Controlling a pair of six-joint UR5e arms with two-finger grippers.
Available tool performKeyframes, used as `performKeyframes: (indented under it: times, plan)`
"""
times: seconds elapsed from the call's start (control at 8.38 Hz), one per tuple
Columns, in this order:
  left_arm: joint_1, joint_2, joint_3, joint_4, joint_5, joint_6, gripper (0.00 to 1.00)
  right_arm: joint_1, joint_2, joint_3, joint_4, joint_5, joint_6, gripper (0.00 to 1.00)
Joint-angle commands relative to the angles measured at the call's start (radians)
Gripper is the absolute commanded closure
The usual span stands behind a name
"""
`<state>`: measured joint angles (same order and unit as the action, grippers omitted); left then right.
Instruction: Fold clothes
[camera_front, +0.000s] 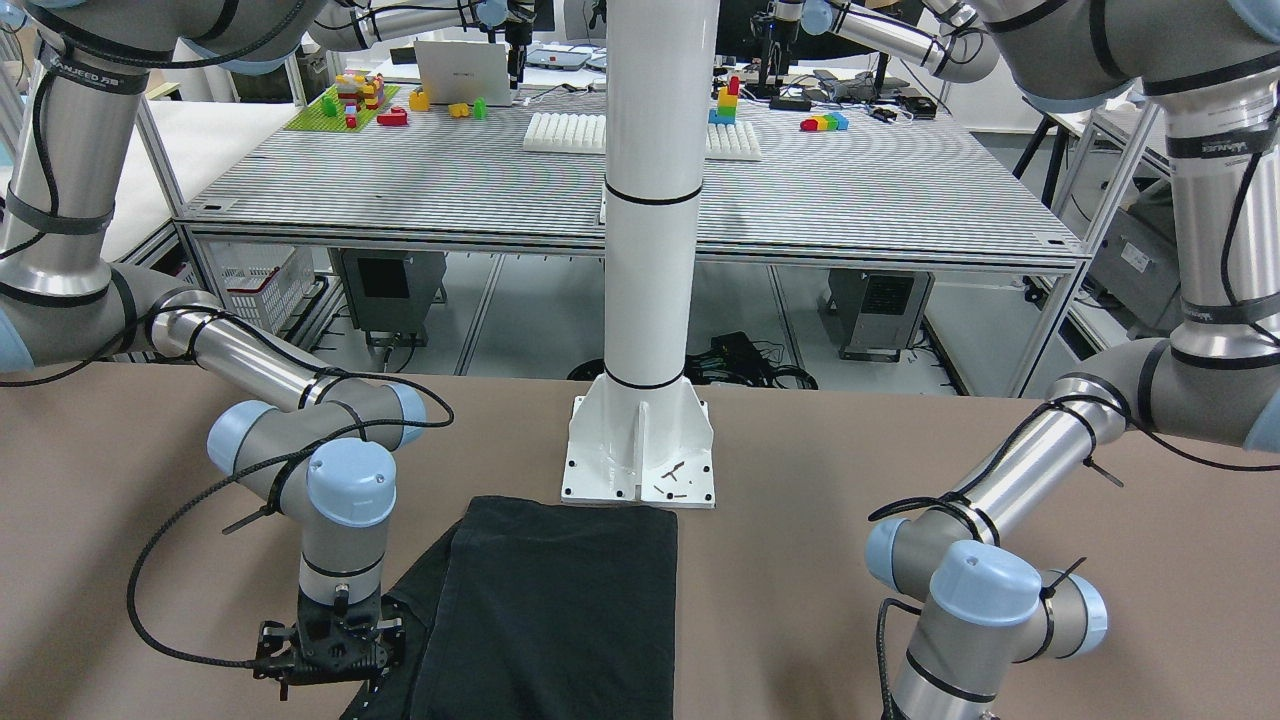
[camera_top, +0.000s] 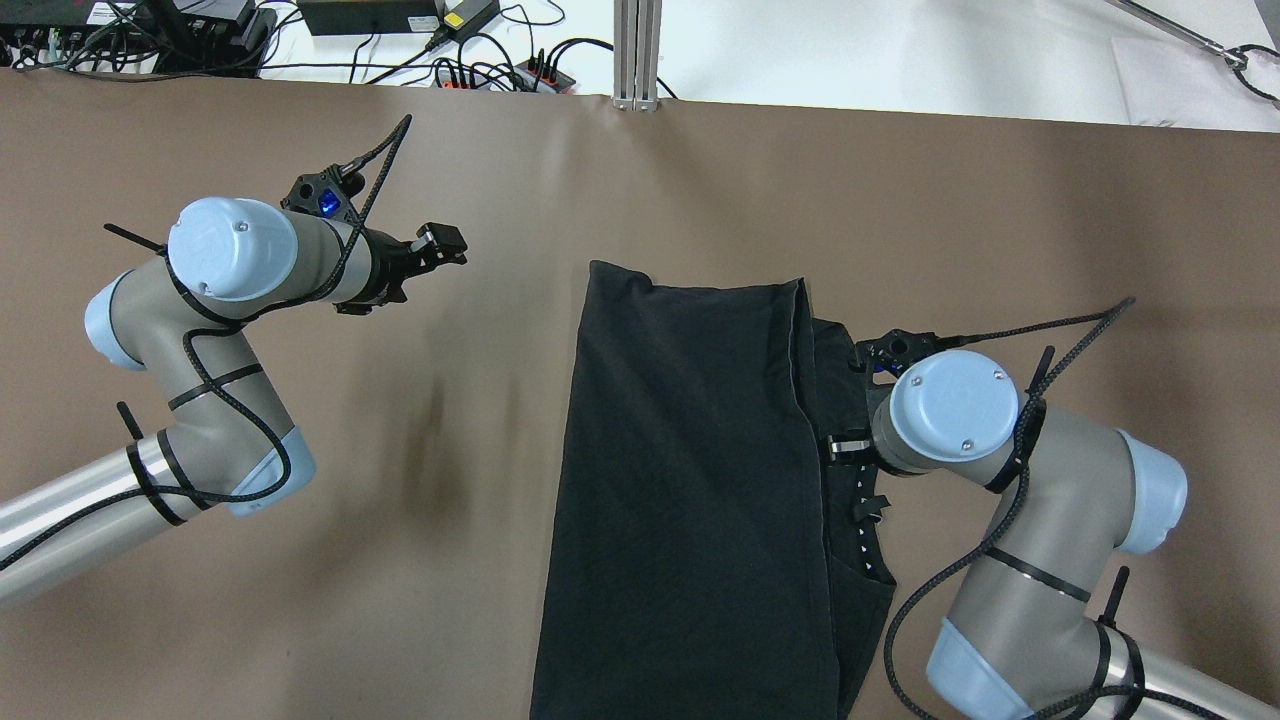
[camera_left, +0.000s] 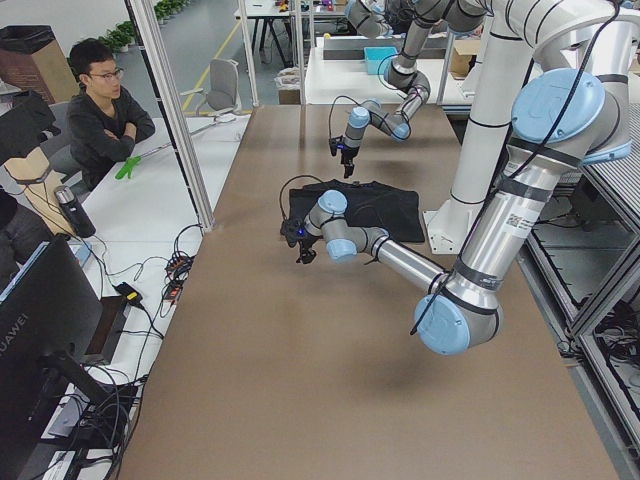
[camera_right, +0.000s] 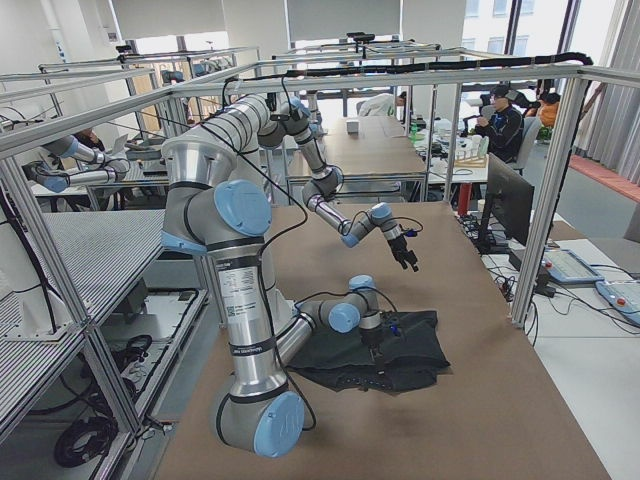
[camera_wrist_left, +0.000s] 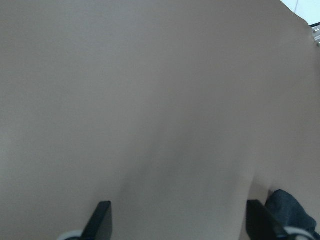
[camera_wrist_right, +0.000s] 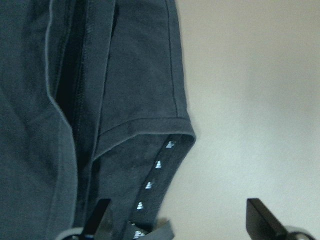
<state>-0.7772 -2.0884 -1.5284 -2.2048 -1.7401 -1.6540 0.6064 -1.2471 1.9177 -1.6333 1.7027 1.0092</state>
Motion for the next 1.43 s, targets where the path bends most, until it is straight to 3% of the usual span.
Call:
performKeyframes:
  times: [0.0,0.24,0.48,0.84,1.07,1.31]
  plan:
    - [0.027,-0.002,-0.048,0.03,0.01,-0.047,0.06,-0.136,0.009,0.106,0.041,-0.061,0.672,0.06]
    - [0.027,-0.001,-0.068,0.031,0.019,-0.049,0.06,-0.308,-0.069,0.214,0.044,-0.162,1.037,0.09]
    - [0.027,-0.001,-0.079,0.031,0.03,-0.047,0.06,-0.455,-0.112,0.214,0.044,-0.308,1.36,0.26]
    - [0.03,-0.001,-0.117,0.063,0.083,-0.049,0.06,-0.588,-0.186,0.204,0.094,-0.434,1.493,0.28]
    - [0.047,-0.004,-0.162,0.128,0.092,-0.049,0.06,-0.609,-0.184,0.166,0.099,-0.436,1.496,0.27]
    - [0.055,-0.007,-0.161,0.128,0.097,-0.049,0.06,-0.611,-0.186,0.196,0.099,-0.425,1.494,0.27]
